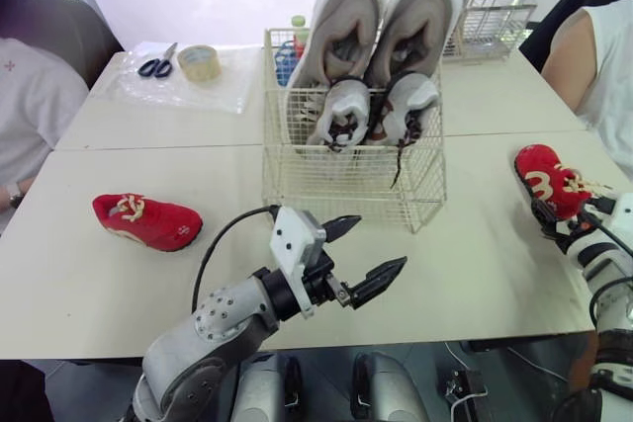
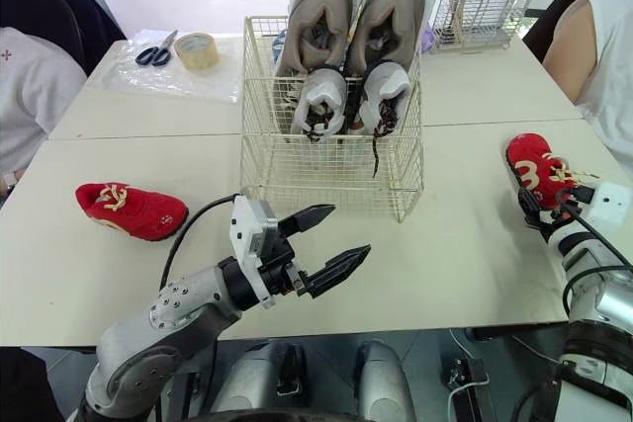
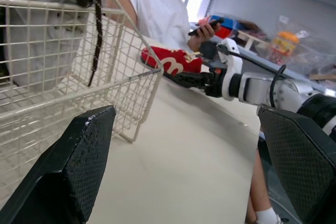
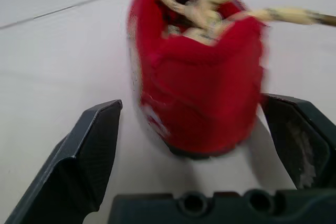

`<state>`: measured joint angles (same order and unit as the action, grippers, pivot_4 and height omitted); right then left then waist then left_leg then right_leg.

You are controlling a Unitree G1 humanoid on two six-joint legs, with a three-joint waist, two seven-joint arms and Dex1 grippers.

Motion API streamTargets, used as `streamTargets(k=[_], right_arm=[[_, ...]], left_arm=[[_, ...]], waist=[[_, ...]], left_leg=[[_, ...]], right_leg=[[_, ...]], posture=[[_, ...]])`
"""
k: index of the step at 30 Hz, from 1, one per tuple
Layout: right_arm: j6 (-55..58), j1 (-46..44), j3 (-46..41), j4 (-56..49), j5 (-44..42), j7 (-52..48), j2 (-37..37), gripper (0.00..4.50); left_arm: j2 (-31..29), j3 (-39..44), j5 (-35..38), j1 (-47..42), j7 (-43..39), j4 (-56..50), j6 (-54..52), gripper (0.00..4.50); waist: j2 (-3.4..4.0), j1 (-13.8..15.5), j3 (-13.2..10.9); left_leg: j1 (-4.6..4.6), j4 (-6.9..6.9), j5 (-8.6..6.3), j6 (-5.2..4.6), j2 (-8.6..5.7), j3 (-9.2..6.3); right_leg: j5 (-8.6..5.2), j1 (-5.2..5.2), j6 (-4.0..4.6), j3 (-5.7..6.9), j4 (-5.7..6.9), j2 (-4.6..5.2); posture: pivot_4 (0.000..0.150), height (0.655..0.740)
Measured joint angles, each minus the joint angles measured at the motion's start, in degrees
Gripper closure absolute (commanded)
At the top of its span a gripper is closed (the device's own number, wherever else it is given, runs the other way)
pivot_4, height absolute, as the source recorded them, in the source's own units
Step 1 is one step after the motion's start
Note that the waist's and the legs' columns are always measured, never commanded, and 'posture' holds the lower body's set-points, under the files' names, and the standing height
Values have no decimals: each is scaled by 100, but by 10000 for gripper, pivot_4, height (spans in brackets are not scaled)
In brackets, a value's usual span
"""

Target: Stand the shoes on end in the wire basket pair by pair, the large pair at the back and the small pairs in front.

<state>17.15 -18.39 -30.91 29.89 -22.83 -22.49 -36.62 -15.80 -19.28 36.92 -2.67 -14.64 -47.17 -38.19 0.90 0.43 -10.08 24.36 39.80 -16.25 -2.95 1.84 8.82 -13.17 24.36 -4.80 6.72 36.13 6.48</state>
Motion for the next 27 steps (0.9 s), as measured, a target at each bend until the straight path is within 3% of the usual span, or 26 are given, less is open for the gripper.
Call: streamTargets(k=[3,5,9,10,18,23,27], right_arm=[[-429,-496,129,848,176,-47,-27,0],[-700,-767,162,1376,256,-54,-46,5133],[-1324,-1116,270,2180,460,-98,-125,22017],[-1447,-1163,300,2287,475,-105,-125,23294],[-2096,-1221,428,2573,578,-51,-12,23394],[-2305,-905,593,1908,653,-2,160,23394],[-2362,-1263,596,1152,644,119,-27,23394]], left_arm=[[-33,13,-9,24,31,-38,-28,452],[-81,29,-12,43,46,-44,-36,0],[-241,122,-1,90,45,-63,-112,0],[-277,190,12,94,34,-64,-123,0],[-498,566,243,101,-118,-67,-148,0],[-761,851,590,304,-278,-78,-265,0],[-1332,1539,1444,410,-529,-147,-495,0]], waist=[[0,-6,0],[-1,-3,0],[-2,-29,-1],[-3,-45,0],[-4,-113,0],[4,-127,-3],[44,-142,-15]], left_leg=[[0,1,2,2,-1,4],[0,1,2,3,0,4],[-1,2,3,3,0,5],[-3,5,2,3,1,5],[-3,13,-2,-2,0,5],[-2,9,0,1,3,7],[-1,9,0,3,2,18]], right_leg=[[1,0,-1,-1,0,1],[1,0,-2,-1,0,1],[1,-2,-3,-1,0,0],[2,-6,-3,-1,0,0],[1,-13,-3,-1,-1,5],[1,-3,-8,-2,4,4],[1,9,-7,-15,9,6]], posture=[[1500,7400],[1500,7400],[1500,7400],[1500,7400],[1500,7400],[1500,7400],[1500,7400]])
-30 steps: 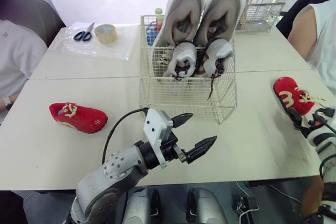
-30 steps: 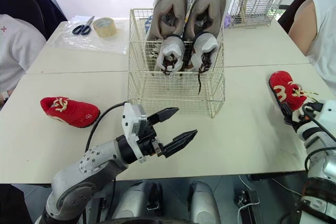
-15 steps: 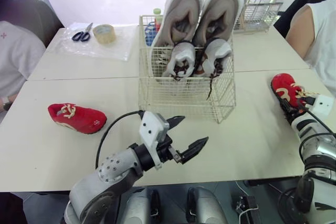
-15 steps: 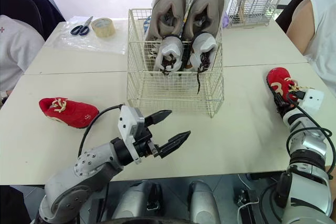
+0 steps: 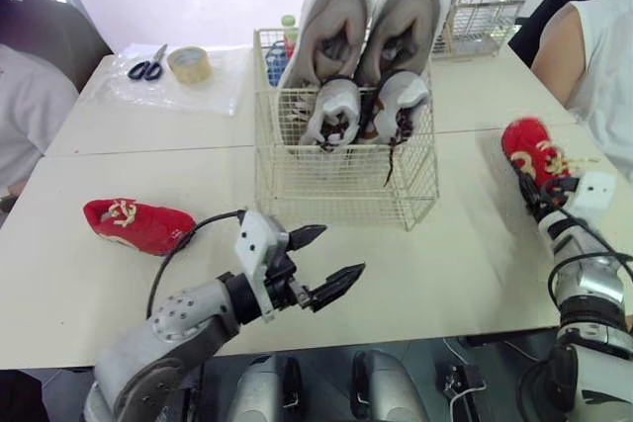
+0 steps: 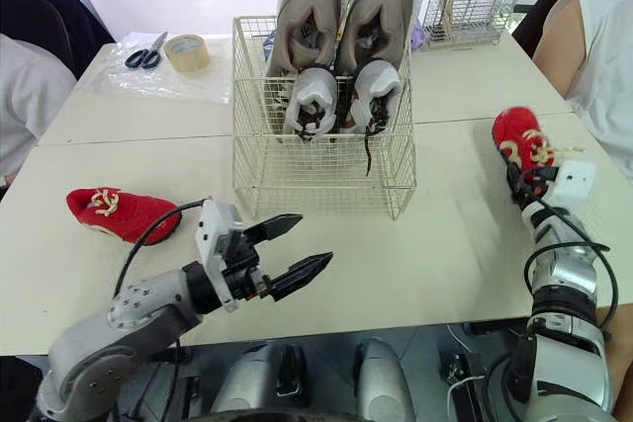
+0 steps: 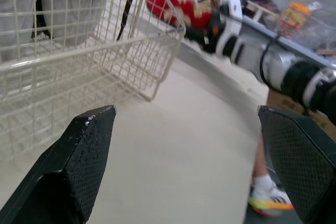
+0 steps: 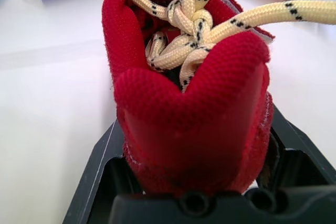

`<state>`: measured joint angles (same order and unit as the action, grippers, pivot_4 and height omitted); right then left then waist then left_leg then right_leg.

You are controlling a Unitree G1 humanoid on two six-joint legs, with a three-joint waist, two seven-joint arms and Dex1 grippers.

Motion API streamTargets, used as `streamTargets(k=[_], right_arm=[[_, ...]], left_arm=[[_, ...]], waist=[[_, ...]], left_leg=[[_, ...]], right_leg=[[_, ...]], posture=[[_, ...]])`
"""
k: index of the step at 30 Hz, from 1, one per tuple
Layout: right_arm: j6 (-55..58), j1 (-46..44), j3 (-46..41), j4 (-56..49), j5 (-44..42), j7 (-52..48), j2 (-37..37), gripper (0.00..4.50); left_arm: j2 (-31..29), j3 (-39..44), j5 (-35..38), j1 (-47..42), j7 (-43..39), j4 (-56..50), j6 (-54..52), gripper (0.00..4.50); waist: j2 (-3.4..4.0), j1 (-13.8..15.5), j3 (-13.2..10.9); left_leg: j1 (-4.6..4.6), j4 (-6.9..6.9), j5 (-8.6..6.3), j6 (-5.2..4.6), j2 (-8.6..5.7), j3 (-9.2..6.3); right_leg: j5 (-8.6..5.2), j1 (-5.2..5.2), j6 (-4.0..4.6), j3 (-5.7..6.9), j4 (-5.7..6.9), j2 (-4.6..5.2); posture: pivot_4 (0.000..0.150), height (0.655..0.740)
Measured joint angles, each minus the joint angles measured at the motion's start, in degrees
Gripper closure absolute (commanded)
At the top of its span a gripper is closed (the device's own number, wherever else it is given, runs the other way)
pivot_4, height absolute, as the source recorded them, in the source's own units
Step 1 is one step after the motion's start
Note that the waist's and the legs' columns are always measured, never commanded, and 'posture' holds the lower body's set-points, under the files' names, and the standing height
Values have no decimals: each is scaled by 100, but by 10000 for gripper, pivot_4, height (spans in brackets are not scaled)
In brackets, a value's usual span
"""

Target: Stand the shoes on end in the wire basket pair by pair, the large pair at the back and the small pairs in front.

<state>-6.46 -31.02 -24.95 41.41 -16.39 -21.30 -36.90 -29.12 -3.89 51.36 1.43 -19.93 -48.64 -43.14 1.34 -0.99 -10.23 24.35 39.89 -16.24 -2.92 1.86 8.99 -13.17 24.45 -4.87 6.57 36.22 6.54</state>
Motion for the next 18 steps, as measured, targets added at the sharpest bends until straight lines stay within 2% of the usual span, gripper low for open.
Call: streamTargets(k=[2,4,6,10,14,18], right_arm=[[-15,-510,6,-323,-13,-29,-237,23394],[-7,-1444,126,-393,-45,-301,-490,23394],[-20,-2692,347,-488,-107,-770,-738,23394],[8,-4435,799,-595,-468,-2138,-612,23394],[394,-5141,1326,-567,-848,-3735,-148,23394],[841,-5300,1691,-401,-1052,-4989,228,23394]], left_arm=[[-248,336,495,-2,-93,3,-58,0],[-527,657,1033,-122,-119,20,-146,0],[-703,983,1465,-326,-82,42,-144,0],[-723,1204,1828,-431,302,184,-137,0],[-1004,1523,2371,-203,1026,118,-150,0],[-1750,2163,3478,375,2062,138,-228,0]], waist=[[4,0,-2],[25,-25,-21],[47,-29,-34],[16,-10,-29],[-16,-7,-30],[-27,8,-40]], left_leg=[[0,-2,0,0,1,0],[2,-3,0,1,1,8],[-4,-20,3,5,1,12],[-14,-65,15,24,2,10],[-14,-67,15,24,2,10],[-7,-65,11,18,-7,9]], right_leg=[[-1,2,0,-1,0,-1],[0,12,1,-7,3,-1],[-1,16,0,-12,3,-4],[-1,15,1,-9,-10,-10],[-1,14,1,-8,-14,-4],[2,19,5,-5,-13,23]], posture=[[1500,7400],[1500,7400],[1500,7400],[1500,7400],[1500,7400],[1500,7400]])
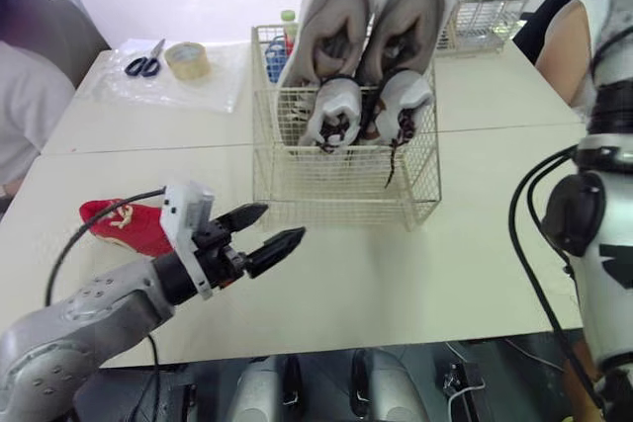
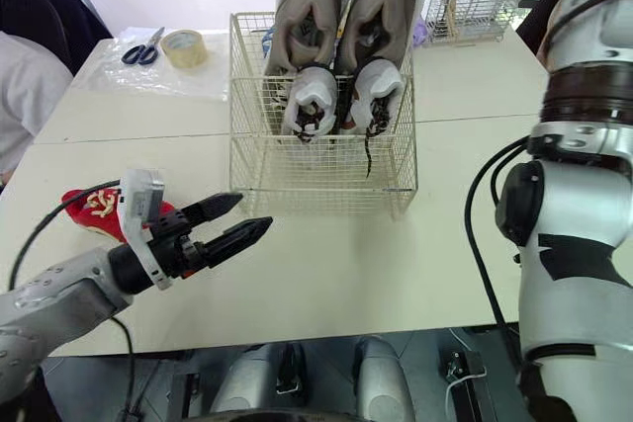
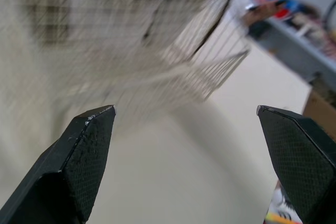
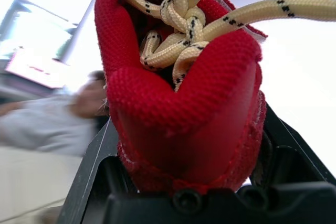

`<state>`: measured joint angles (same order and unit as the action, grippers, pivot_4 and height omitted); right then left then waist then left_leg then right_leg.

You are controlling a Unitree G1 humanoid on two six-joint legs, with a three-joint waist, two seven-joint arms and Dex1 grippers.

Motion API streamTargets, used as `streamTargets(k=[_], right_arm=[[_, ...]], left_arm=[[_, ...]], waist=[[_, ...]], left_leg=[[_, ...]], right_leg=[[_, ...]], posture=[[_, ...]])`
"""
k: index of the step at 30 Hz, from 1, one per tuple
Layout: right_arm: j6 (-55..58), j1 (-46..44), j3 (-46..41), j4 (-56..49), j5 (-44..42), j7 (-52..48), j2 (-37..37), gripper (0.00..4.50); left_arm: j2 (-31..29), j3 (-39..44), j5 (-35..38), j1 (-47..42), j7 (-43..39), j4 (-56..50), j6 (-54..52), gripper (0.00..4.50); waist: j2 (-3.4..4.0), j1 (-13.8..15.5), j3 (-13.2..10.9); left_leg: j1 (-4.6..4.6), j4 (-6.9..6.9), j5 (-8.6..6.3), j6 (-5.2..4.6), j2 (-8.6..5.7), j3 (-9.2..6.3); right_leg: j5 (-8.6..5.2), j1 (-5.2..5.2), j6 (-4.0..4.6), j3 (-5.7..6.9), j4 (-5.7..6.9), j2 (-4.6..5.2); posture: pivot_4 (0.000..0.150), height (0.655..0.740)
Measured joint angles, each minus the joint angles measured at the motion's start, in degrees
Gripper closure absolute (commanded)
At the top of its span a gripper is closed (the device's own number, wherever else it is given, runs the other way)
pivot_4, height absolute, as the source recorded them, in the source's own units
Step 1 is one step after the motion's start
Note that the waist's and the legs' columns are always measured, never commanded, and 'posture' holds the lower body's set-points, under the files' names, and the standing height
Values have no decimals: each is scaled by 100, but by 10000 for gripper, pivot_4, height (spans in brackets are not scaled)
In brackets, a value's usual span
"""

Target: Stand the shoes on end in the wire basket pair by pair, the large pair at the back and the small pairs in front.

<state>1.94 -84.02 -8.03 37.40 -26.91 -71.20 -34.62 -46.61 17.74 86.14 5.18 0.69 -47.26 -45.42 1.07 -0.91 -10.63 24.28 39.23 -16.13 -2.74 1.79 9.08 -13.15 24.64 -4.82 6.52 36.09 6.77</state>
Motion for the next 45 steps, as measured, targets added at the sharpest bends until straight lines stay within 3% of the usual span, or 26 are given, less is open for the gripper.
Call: streamTargets(k=[4,7,11,14,18,26,33,36,40,45], right_arm=[[703,-53,850,-410,-220,-1683,-141,23394],[879,-47,1439,-743,-566,-2080,-342,23394],[607,-88,2289,-1129,-1012,-2110,-788,23394],[84,-111,2883,-1259,-1006,-2113,-959,23394],[-375,-171,3362,-1287,-1013,-2114,-1073,23394],[-641,-340,3661,-1265,-1005,-2115,-1278,23394],[-454,-328,3689,-1737,-1203,-2116,-1440,23394],[-335,-278,3689,-1793,-1207,-2116,-1493,23394],[-145,-182,3689,-1844,-1205,-2116,-1591,23394],[-148,-184,3632,-1714,-986,-2116,-1503,261]], left_arm=[[-367,1898,1157,815,-216,4,236,0],[-733,3375,1872,1377,-803,245,51,0],[-1176,4059,2455,1377,-1567,971,-163,0],[-1469,3644,2584,686,-2166,1258,-131,0],[-1594,2390,2589,-232,-2481,1267,-46,0],[-885,806,2589,-1453,-2283,1259,143,0],[-325,189,2589,-2322,-1766,1646,121,0],[-89,-27,2625,-2527,-1581,1749,85,8488],[-1,-117,2700,-2573,-1517,1716,51,26154],[225,-123,2686,-2551,-1331,1729,32,27079]], waist=[[-18,-23,-9],[-17,-29,-12],[-17,-8,-13],[-20,-12,-12],[-22,-29,-13],[-24,-25,-15],[-28,4,-14],[-33,8,-14],[-33,1,-14],[-33,-1,-14]], left_leg=[[15,-2,-1,2,5,-3],[19,-2,-2,6,3,0],[16,-3,-13,27,-2,3],[15,-3,-12,31,-4,11],[22,-14,-12,31,-5,29],[24,-11,4,17,3,28],[21,-4,5,14,0,22],[20,-2,5,13,0,19],[20,-1,5,12,0,19],[14,0,6,12,1,17]], right_leg=[[-2,20,4,5,-2,4],[-8,25,13,8,-2,3],[-13,31,20,15,0,-1],[-11,44,19,12,2,-2],[1,52,2,-4,9,-5],[0,51,3,-5,9,-14],[2,40,1,-3,9,-10],[2,36,1,-1,9,-10],[2,35,1,-1,8,-11],[2,28,1,0,9,-14]], posture=[[1500,7400],[1500,7400],[1500,7400],[1500,7400],[1500,7400],[1500,7400],[1500,7400],[1500,7400],[1500,7400],[1500,7400]])
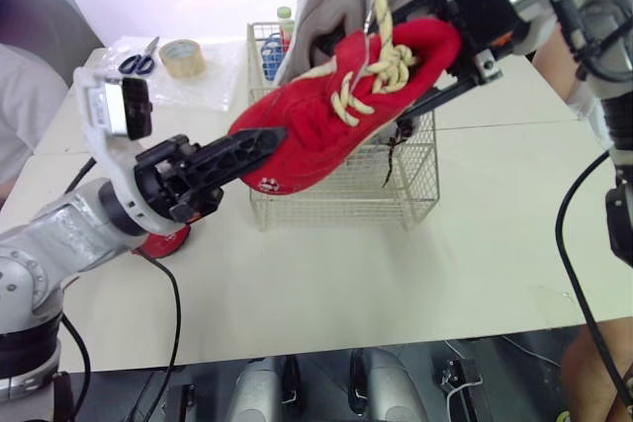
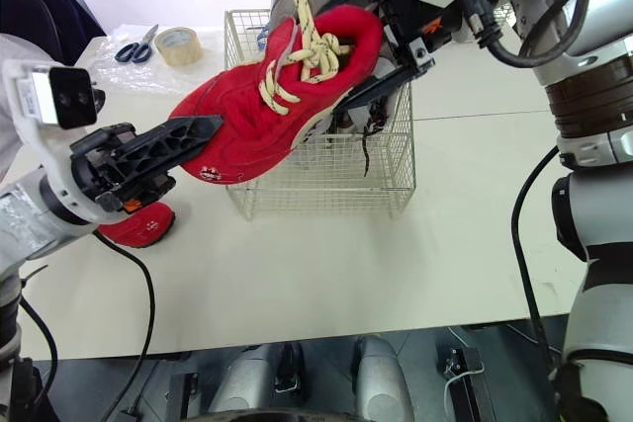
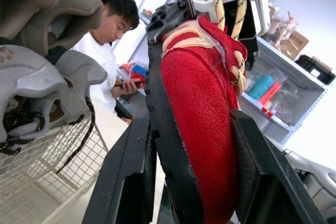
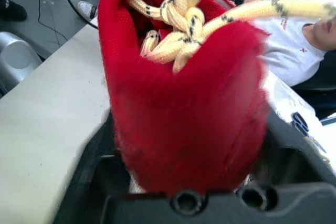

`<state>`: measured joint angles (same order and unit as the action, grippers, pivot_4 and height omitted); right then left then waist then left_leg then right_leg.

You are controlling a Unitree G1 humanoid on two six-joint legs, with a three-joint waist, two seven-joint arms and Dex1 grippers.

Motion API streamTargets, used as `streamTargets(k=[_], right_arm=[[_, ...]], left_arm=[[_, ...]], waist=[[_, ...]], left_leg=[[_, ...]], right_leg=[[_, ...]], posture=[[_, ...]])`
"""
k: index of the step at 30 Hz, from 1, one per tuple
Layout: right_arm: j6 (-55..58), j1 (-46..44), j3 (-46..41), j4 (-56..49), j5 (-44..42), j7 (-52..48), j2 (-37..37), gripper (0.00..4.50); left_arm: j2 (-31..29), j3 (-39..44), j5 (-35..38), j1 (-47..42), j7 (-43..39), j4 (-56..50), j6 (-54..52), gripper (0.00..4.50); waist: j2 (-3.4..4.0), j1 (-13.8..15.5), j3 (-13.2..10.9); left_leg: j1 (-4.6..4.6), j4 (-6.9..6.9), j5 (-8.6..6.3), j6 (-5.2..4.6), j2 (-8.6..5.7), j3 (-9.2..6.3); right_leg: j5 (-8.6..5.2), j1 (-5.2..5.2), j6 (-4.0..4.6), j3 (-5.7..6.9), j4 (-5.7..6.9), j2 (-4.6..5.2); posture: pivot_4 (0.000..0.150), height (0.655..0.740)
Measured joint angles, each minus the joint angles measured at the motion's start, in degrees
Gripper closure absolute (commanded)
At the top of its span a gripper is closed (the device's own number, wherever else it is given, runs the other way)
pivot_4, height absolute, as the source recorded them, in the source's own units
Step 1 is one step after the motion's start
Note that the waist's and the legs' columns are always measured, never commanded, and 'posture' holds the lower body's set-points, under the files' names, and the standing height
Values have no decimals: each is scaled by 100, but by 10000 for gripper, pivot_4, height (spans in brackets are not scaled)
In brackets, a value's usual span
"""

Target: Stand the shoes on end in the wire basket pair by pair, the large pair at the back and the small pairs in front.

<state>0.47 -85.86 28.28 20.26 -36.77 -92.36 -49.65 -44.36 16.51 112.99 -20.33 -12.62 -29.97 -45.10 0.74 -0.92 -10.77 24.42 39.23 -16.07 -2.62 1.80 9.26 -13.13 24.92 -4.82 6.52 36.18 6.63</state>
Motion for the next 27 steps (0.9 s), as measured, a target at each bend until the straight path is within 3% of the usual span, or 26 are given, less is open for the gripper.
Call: streamTargets(k=[4,7,11,15,19,23,27], right_arm=[[790,90,-457,454,341,82,-16,261],[1912,719,-1266,425,137,470,-356,261],[4356,2323,-2809,-488,-1619,1688,-333,261],[5835,3412,-4067,-1651,-4000,3797,566,261],[5609,4218,-4433,-2634,-5757,6001,1743,261],[5105,4441,-4260,-3235,-6266,7384,2481,261],[4728,4376,-4047,-3597,-6366,8065,2893,261]], left_arm=[[477,48,-13,152,190,-143,246,27079],[795,109,-20,303,425,-377,547,27079],[1262,130,-28,398,761,-732,1030,27079],[1631,102,-28,285,946,-799,1363,27079],[1913,0,-26,98,968,-736,1542,27079],[2023,-122,-29,-18,981,-602,1618,27079],[2167,-286,-177,-54,911,-517,1654,27079]], waist=[[-11,44,0],[-31,102,8],[-36,117,11],[-34,56,12],[-44,31,20],[-43,46,19],[-48,42,22]], left_leg=[[1,3,0,-1,-2,-10],[1,6,-3,-6,-6,-18],[-4,9,-5,-8,-3,-26],[-13,5,4,4,4,-37],[-20,5,4,3,1,-40],[-17,6,5,-1,-4,-37],[-17,6,5,-2,-4,-36]], right_leg=[[0,-10,0,5,-6,0],[-1,-23,2,8,-20,9],[2,-31,4,8,-15,23],[6,-34,12,15,-4,14],[7,-47,11,19,-4,-4],[7,-46,9,19,-3,-8],[7,-46,9,21,-4,-10]], posture=[[1500,7400],[1500,7400],[1500,7400],[1500,7400],[1500,7400],[1500,7400],[1500,7400]])
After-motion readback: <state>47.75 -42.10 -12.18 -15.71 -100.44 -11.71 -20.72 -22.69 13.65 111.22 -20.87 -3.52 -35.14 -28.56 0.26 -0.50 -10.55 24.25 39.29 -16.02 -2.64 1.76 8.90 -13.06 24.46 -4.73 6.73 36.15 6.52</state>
